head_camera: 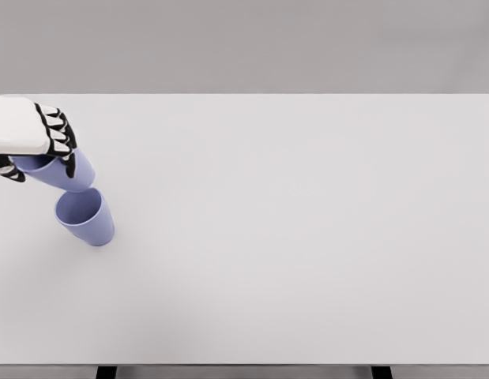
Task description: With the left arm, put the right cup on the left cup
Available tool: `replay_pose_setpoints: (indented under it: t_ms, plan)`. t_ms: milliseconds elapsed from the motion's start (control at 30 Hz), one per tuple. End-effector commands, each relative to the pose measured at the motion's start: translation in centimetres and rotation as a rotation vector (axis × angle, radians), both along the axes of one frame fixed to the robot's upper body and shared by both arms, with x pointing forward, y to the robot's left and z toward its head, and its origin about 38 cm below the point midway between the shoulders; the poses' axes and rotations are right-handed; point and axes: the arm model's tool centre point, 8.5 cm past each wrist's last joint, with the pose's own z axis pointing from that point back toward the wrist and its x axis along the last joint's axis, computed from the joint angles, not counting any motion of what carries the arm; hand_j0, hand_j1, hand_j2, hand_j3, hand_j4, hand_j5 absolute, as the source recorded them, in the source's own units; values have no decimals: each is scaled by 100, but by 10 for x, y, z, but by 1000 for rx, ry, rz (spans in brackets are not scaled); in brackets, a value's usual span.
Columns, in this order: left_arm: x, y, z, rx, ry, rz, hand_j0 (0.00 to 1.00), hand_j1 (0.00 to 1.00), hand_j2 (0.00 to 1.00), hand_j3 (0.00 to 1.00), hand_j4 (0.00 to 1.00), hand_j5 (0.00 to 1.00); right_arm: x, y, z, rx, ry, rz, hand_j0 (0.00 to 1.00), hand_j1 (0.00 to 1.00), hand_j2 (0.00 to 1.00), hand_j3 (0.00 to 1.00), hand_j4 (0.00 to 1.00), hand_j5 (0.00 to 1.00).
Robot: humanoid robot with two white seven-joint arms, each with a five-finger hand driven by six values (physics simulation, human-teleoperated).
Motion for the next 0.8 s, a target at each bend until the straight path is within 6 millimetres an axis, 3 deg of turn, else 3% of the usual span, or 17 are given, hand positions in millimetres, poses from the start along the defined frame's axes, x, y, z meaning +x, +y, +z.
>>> replay_pose_setpoints:
  t_ms: [0,767]
  plan:
    - [-2,2,0,-1,0,7,56,56,56,56,56,56,0,0,0,0,0,0,100,100,100,100,100,100]
    - [-4,7,-12,12,33,19,57,57,57,57,57,57,0,0,0,0,0,0,100,100,100,100,100,100]
